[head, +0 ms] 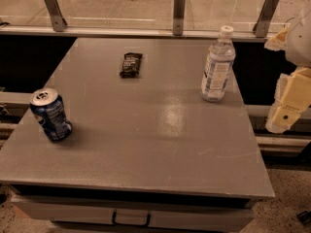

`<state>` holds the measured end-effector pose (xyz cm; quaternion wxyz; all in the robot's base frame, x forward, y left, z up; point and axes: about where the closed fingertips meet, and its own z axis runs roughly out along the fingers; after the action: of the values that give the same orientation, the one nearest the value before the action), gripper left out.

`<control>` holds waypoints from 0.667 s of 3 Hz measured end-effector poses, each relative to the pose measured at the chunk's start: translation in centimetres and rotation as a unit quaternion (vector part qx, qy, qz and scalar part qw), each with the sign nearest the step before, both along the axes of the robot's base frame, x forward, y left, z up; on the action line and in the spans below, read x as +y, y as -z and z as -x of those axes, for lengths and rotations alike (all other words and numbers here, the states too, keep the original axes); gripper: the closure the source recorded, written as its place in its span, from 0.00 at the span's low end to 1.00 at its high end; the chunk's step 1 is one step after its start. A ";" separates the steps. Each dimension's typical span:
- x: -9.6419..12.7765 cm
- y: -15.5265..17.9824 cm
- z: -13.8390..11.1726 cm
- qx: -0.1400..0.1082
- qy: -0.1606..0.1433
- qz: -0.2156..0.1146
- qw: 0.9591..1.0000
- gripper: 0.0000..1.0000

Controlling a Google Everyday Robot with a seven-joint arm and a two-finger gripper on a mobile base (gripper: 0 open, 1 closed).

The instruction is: Knock blue plastic bottle over

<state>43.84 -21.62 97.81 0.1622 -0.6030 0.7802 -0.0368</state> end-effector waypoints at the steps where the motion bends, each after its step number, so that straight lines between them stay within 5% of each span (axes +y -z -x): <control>1: -0.3 -0.1 -0.3 -0.005 -0.001 -0.002 1.000 0.00; 2: -2.1 0.7 -3.4 -0.020 -0.007 -0.030 0.999 0.00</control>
Offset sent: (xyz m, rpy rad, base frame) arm 0.0903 -0.0579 -0.0231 0.1646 -0.0849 0.0337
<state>47.22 -23.70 97.12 0.1960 -0.6022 0.7736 -0.0246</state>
